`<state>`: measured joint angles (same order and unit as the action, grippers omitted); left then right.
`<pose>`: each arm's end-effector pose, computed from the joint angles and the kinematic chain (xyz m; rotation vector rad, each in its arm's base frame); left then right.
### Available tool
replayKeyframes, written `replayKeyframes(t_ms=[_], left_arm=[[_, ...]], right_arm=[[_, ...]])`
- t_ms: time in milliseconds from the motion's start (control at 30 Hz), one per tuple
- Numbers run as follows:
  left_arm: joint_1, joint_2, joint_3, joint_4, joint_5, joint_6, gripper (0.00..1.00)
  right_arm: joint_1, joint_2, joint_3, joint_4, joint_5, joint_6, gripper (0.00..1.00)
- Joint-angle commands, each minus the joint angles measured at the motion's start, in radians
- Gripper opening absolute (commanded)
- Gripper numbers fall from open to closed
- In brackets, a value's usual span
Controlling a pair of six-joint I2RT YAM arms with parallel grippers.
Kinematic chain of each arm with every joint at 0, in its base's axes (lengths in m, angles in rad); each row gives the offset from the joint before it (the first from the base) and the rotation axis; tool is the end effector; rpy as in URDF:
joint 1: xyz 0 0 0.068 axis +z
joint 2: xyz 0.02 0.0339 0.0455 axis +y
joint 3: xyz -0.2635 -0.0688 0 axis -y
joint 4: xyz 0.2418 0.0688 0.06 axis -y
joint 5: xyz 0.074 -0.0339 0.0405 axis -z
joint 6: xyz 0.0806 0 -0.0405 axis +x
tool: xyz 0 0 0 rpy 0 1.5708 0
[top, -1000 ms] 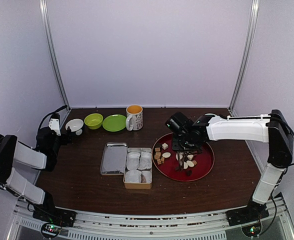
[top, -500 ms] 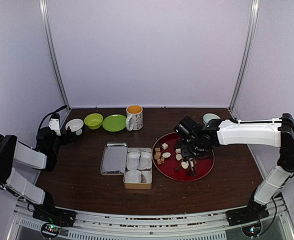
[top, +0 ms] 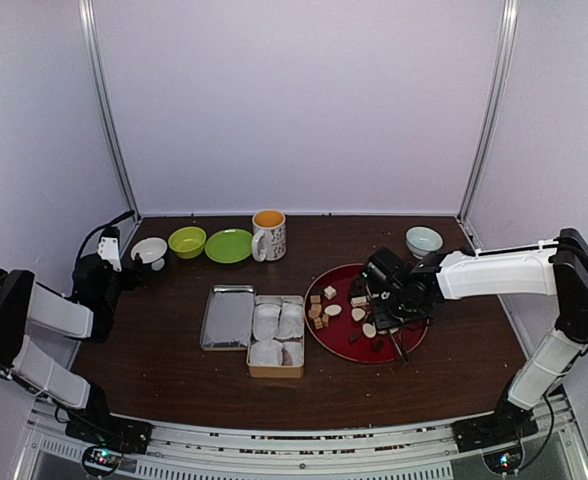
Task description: Pack the chocolate
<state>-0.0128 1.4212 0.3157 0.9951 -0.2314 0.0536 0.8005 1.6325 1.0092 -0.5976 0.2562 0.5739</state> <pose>0.2946 0.0147 0.1681 -0.1185 1.6790 0.2251 0.2373 0.2152 0.1413 -0.2452 2.7005 0.0340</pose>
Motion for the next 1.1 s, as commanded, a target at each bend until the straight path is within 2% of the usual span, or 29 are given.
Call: replayKeyframes(t_ms=[0,467,667,767,933,1000,1067], left_arm=[[0.006,0.006,-0.004,0.06,0.006,-0.011,0.98],[0.006,0.006,-0.003,0.06,0.006,-0.012,0.98],[0.006,0.006,-0.004,0.059,0.007,-0.011,0.98],[0.006,0.006,-0.003,0.059,0.006,-0.011,0.98],[0.006,0.007,-0.003,0.059,0.007,-0.011,0.98],[0.007,0.006,-0.003,0.059,0.006,-0.011,0.98],[0.006,0.007,-0.004,0.06,0.007,-0.011,0.98]], right_arm=[[-0.005,0.014,0.012,0.035,-0.021,-0.012,0.52],[-0.01,0.056,0.01,0.037,0.012,-0.004,0.59],[-0.011,0.09,0.025,0.064,0.016,-0.011,0.56],[-0.015,0.104,0.052,0.053,0.03,-0.007,0.51],[-0.015,0.037,0.04,0.085,0.055,-0.008,0.46],[-0.014,0.0,0.032,0.072,0.084,0.0,0.41],[-0.015,-0.041,0.03,0.047,0.098,0.002,0.4]])
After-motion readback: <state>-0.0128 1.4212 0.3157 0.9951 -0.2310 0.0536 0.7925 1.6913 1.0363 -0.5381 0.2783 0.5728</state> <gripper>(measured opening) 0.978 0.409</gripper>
